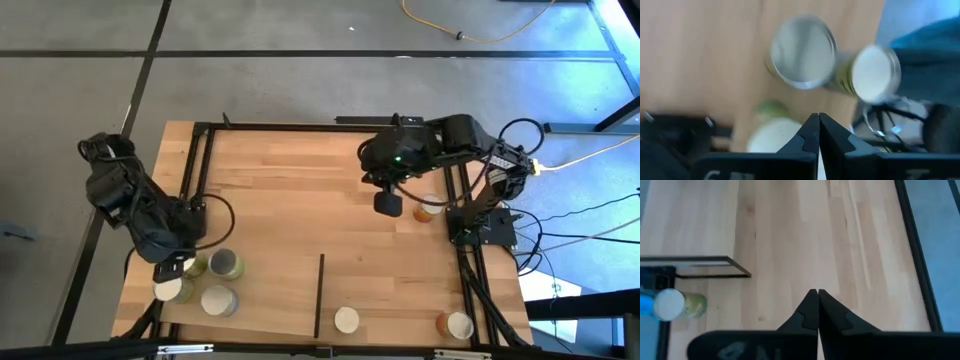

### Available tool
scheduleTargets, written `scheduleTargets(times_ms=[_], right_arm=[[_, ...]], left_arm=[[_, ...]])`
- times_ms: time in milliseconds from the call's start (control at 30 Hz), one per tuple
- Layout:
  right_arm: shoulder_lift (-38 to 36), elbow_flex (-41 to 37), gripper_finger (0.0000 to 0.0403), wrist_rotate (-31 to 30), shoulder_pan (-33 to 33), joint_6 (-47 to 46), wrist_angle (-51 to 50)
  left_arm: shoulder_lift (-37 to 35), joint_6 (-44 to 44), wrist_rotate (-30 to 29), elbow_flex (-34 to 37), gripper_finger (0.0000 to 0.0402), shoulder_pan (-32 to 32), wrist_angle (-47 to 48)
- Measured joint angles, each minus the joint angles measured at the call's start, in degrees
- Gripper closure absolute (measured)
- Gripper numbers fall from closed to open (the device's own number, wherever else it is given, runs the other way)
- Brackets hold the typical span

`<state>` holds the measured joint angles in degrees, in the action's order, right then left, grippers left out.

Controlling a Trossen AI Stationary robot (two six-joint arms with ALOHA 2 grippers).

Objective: Pick and place cans onto a shelf
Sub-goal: Put the canned pears on the shelf

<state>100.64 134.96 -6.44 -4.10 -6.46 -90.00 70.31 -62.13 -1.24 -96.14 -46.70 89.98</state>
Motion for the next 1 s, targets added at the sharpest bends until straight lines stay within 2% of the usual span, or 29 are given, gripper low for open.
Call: scheduleTargets(times_ms=[67, 267, 400, 600, 667, 867, 1000], right_arm=[[-0.71, 0.02, 0.0402, -0.20, 0.00, -1.92, -0.01], [-2.78, -1.87, 0.0402, -7.22, 0.04, -9.03, -0.09], [-5.66, -5.86, 0.0402, -11.74, 0.04, -17.53, -0.01], [-12.95, -18.01, 0.0402, -13.31, -0.59, -30.52, 0.05], [-15.33, -22.78, 0.0402, -9.96, -1.32, -30.08, -0.20], [-18.29, -33.49, 0.0402, 8.68, -5.61, -29.52, 0.81], [-18.25, -38.60, 0.0385, 16.39, -7.47, -29.53, 7.54]], left_arm=[[-0.68, 2.47, -4.23, 0.00, 0.0401, 0.00, 0.00], [-4.78, 4.55, -14.77, -0.02, 0.0402, 0.02, 0.02], [-7.27, 8.15, -17.51, -0.02, 0.0401, 0.00, 0.04], [-9.42, 13.34, -19.59, -0.02, 0.0402, 0.02, 0.04], [-10.00, 15.55, -20.04, -0.02, 0.0402, 0.02, 0.04], [-12.49, 17.60, -23.36, -0.02, 0.0402, 0.05, 0.04], [-13.16, 16.64, -27.77, -0.02, 0.0402, 0.07, 0.04]])
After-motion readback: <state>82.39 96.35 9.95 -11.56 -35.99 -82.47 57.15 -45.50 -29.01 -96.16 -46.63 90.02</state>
